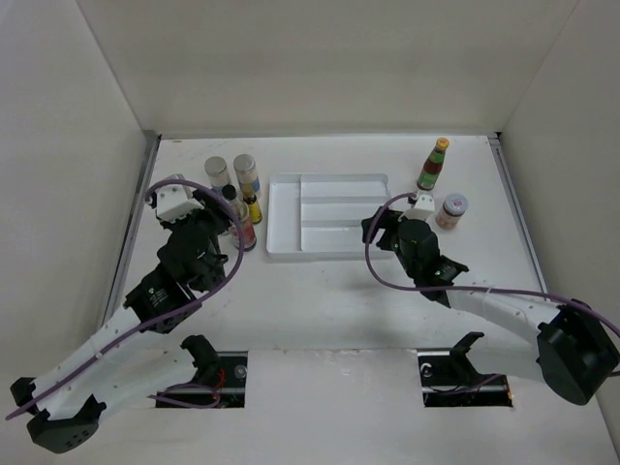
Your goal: Organize the condiment bottles
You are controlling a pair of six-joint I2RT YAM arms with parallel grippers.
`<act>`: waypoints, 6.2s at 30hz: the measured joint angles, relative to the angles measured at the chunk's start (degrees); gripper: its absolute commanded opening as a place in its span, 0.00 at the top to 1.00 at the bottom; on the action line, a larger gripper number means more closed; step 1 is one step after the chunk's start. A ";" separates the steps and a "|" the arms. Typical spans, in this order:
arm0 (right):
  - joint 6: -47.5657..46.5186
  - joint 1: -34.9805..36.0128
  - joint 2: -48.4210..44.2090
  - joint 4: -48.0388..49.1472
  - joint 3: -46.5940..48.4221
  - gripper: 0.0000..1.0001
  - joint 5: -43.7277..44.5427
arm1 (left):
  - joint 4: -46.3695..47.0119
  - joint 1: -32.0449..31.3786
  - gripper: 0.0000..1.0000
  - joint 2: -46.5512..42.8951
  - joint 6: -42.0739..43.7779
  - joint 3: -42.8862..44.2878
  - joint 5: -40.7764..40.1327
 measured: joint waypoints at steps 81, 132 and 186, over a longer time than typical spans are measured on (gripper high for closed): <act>0.09 -1.11 -1.07 9.64 -4.09 0.24 -7.32 | 12.00 16.59 0.89 52.78 6.58 27.80 27.85; -0.09 -1.11 1.70 10.95 -4.09 0.55 -7.32 | 21.16 19.80 0.44 33.27 -2.54 -1.09 28.09; 0.46 -2.38 0.24 10.95 -4.55 0.35 -6.12 | 16.24 7.69 0.84 45.09 -2.34 12.94 29.73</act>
